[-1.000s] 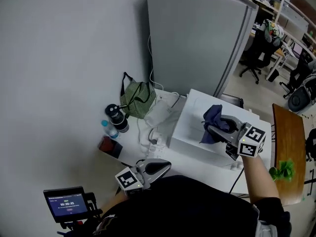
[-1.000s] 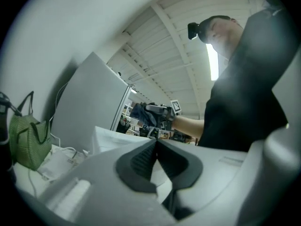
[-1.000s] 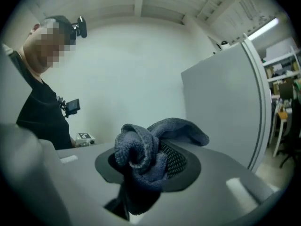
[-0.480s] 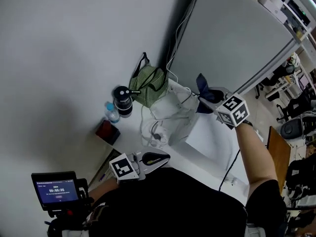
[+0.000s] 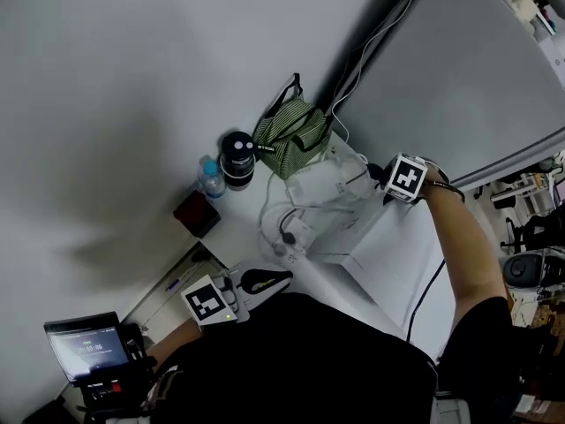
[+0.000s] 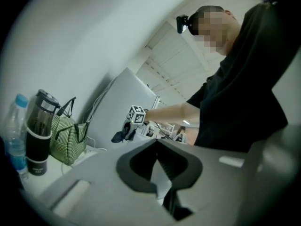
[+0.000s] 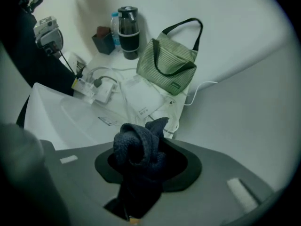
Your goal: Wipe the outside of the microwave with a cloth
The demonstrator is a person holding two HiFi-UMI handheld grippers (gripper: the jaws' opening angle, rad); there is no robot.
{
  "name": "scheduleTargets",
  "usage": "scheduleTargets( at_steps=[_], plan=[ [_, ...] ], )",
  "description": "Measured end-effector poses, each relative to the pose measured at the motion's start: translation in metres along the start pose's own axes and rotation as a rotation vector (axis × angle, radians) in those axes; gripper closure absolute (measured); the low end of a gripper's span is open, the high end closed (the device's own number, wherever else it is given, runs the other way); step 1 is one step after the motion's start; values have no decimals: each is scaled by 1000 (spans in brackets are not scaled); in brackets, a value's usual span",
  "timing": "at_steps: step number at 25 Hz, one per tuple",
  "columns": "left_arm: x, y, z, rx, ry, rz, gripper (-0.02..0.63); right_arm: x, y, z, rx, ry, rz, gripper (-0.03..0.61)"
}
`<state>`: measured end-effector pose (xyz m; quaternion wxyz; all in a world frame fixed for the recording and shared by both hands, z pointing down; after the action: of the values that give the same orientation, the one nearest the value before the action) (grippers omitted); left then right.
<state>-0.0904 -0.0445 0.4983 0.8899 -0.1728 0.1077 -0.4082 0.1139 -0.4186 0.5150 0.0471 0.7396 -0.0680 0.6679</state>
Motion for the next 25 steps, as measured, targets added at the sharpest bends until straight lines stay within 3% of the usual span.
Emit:
scheduleTargets(
  at_steps=[7, 13, 20, 25],
  plan=[
    [7, 2, -3, -48, -35, 31, 611, 33, -6, -15, -38, -236, -200, 448],
    [1, -3, -1, -69, -33, -14, 611, 78, 4, -29, -6, -487, -367, 440],
    [-13, -11, 5, -108, -42, -82, 611, 146, 6, -35, 49, -499, -398, 440],
    [-13, -16, 3, -106, -36, -102, 611, 147, 1, -41, -20, -505, -404, 440]
  ],
)
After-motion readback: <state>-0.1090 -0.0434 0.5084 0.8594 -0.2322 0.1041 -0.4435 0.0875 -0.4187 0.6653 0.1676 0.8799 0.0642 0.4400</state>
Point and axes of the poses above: the fingertips, and each gripper's own axes: x forward along the fingers, y to its right, z out of its underside, the point moved 9 cm from there along -x, backward along the fingers, and after that the axes turned 10 degrees about -z, right-handed, at the moved point
